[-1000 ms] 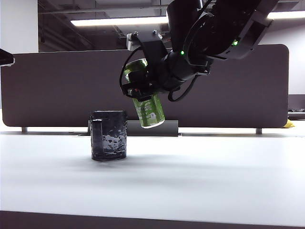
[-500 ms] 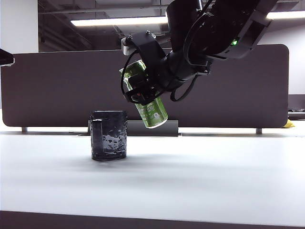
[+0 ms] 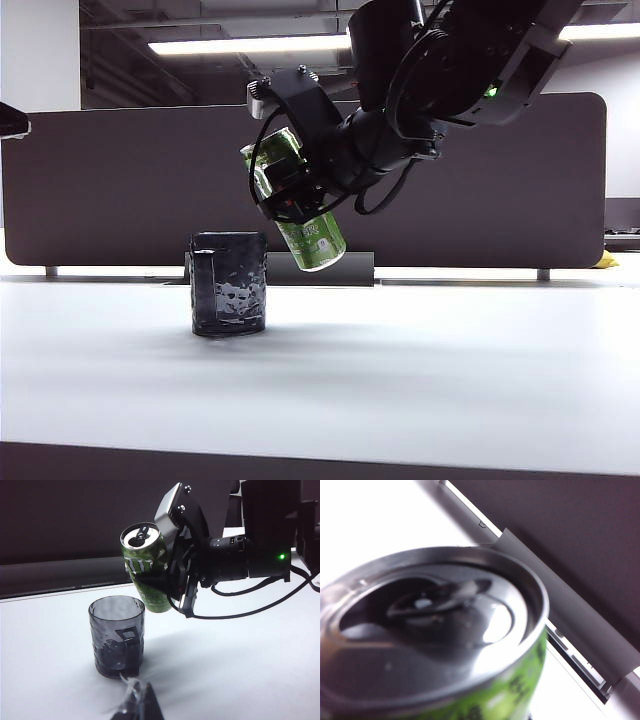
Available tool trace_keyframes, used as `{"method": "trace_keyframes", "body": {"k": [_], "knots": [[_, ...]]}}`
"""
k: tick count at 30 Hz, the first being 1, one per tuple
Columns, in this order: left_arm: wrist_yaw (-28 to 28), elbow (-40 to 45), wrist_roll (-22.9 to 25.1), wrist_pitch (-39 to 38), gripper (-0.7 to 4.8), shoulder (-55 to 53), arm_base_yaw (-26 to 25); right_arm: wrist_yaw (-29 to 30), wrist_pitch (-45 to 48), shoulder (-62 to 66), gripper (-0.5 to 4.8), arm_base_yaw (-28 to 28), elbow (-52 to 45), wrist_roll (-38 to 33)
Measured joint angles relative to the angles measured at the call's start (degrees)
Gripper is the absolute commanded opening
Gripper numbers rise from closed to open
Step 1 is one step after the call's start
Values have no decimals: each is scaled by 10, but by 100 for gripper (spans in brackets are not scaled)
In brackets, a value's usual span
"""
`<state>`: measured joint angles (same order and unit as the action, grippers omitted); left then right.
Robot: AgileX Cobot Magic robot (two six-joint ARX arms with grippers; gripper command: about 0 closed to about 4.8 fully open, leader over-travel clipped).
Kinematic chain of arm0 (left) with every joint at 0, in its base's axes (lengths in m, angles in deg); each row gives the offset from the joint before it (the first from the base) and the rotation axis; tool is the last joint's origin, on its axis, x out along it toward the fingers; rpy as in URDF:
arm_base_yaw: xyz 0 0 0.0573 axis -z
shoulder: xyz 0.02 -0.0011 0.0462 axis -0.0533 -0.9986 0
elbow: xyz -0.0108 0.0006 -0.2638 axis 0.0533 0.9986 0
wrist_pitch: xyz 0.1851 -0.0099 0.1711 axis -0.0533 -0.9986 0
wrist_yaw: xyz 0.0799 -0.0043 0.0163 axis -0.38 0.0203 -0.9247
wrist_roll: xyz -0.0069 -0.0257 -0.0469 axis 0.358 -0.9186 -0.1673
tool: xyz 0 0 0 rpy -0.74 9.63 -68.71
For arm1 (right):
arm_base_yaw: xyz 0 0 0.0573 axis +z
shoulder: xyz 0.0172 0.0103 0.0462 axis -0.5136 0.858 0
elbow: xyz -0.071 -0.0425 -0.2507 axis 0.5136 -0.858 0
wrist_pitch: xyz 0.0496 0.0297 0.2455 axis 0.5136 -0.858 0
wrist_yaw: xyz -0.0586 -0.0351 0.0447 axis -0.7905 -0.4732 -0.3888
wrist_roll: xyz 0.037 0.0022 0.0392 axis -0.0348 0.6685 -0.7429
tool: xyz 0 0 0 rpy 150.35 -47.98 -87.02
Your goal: Pick up the metal can, pour some water into the cup, then place the can back on the table.
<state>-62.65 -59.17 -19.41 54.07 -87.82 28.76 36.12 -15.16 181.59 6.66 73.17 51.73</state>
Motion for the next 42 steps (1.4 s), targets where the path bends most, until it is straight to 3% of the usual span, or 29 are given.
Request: {"method": "trace_keyframes", "body": {"k": [42], "knots": [[0, 0, 0, 0, -5, 0, -3, 2, -57, 1, 211, 0, 17, 160]]}}
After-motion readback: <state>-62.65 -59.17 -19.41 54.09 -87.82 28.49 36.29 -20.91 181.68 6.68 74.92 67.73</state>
